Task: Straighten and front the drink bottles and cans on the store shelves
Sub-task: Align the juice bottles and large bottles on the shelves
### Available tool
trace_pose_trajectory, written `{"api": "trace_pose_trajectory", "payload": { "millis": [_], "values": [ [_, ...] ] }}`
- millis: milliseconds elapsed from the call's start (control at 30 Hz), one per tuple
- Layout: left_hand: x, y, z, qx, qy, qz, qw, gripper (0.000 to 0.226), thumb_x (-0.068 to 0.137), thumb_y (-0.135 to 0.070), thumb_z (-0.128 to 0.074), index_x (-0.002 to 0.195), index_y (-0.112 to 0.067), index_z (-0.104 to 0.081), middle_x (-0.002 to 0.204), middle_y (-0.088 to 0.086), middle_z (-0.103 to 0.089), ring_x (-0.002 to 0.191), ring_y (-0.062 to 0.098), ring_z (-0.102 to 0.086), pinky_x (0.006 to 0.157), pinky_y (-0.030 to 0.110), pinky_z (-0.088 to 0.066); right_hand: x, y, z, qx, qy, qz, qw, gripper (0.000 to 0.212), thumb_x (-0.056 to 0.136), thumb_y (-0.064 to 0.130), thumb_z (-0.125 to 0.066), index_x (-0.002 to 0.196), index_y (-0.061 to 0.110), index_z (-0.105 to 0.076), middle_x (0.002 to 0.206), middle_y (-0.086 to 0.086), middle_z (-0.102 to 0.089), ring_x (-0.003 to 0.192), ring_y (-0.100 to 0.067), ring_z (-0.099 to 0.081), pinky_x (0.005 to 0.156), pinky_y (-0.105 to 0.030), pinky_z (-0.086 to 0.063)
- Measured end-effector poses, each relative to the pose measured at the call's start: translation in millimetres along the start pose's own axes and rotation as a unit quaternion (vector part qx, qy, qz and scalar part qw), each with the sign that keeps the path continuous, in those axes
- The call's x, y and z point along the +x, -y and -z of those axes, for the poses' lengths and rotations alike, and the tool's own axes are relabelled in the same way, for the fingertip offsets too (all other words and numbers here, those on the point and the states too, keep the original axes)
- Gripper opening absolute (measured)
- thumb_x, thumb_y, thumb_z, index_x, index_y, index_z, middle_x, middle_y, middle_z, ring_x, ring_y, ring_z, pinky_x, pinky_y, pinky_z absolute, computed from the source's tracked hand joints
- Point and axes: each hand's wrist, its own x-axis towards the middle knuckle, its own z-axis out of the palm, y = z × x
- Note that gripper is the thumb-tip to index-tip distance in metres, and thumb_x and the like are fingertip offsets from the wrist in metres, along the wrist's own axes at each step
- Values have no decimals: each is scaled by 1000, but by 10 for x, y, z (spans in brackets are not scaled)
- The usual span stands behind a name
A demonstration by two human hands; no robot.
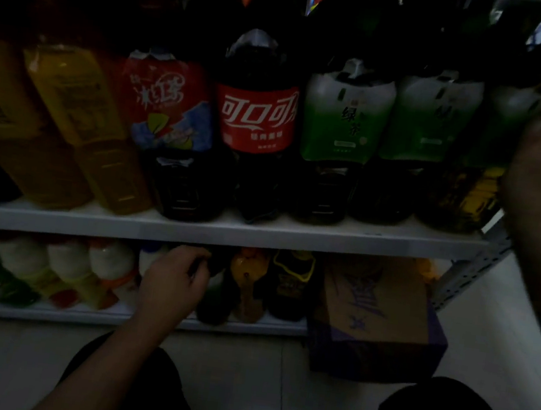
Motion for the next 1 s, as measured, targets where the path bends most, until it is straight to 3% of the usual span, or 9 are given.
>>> {"api": "trace_pose_trajectory", "payload": {
  "millis": [133, 233, 300, 367, 467, 633, 733, 900, 1000],
  "values": [
    [-59, 305, -38, 37, 49, 60, 996, 18, 86, -16, -62, 101, -11, -69, 95, 8, -69, 79, 25, -65, 63, 29, -46, -1241, -123, -78, 47, -44, 53, 996, 36, 94, 30, -45, 126, 15, -48, 126, -13, -51, 117, -23, -46, 101, -25, -34],
    [-29, 506, -69, 40, 77, 78, 993, 17, 85, -18, -62, 99, -10, -67, 94, 11, -69, 78, 28, -65, 63, 31, -47, -2145, -215, -275, 0, 199, 104, 975, 19, 84, 13, -52, 99, 8, -62, 98, -14, -61, 91, -27, -57, 79, -13, -33],
    [48, 598, -103, 52, 84, 79, 992, 20, 85, -20, -62, 102, -9, -66, 97, 12, -67, 83, 29, -64, 66, 31, -46, -2484, -334, -516, -57, 388, 119, 912, 23, 81, 11, -58, 101, 3, -65, 101, -15, -62, 93, -30, -61, 80, -21, -39],
    [126, 652, -148, 58, 85, 83, 991, 26, 84, -22, -62, 106, -8, -64, 100, 15, -65, 88, 31, -62, 68, 33, -45, -2546, -392, -795, -97, 473, 114, 868, 36, 82, 15, -63, 115, 4, -59, 113, -15, -58, 105, -31, -57, 90, -28, -41],
    [201, 696, -279, 39, 103, 79, 991, 38, 81, -21, -66, 113, -4, -58, 104, 20, -61, 98, 36, -57, 76, 39, -47, -2427, -341, -1165, -139, 514, 73, 843, 49, 82, 29, -64, 124, 7, -54, 119, -17, -57, 111, -32, -55, 92, -36, -46],
    [139, 751, -493, 21, 112, 63, 992, 55, 79, -16, -70, 127, 1, -49, 115, 25, -54, 110, 40, -48, 88, 40, -39, -2377, -238, -1614, -241, 528, 110, 807, 41, 90, 41, -52, 118, 12, -56, 113, -15, -61, 98, -30, -58, 72, -29, -42],
    [66, 826, -554, -20, 100, 60, 993, 57, 78, -10, -68, 130, 1, -48, 119, 24, -53, 111, 39, -47, 91, 40, -39, -2354, -206, -1739, -289, 554, 129, 770, 39, 93, 37, -47, 126, 16, -51, 122, -11, -56, 108, -27, -54, 78, -28, -39],
    [165, 885, -613, -64, 98, 83, 990, 55, 77, -9, -70, 128, 0, -49, 123, 23, -55, 113, 39, -49, 91, 37, -39, -2455, -72, -1857, -194, 603, 236, 737, 49, 89, 41, -53, 134, 26, -41, 127, -8, -54, 110, -26, -52, 84, -27, -38],
    [232, 922, -652, -91, 124, 66, 986, 48, 81, -2, -64, 127, 0, -50, 124, 23, -56, 114, 41, -52, 91, 35, -39, -2511, 94, -1992, -154, 672, 214, 692, 29, 94, 35, -49, 122, 29, -47, 118, -5, -54, 106, -23, -51, 95, -34, -39]
  ]
}}
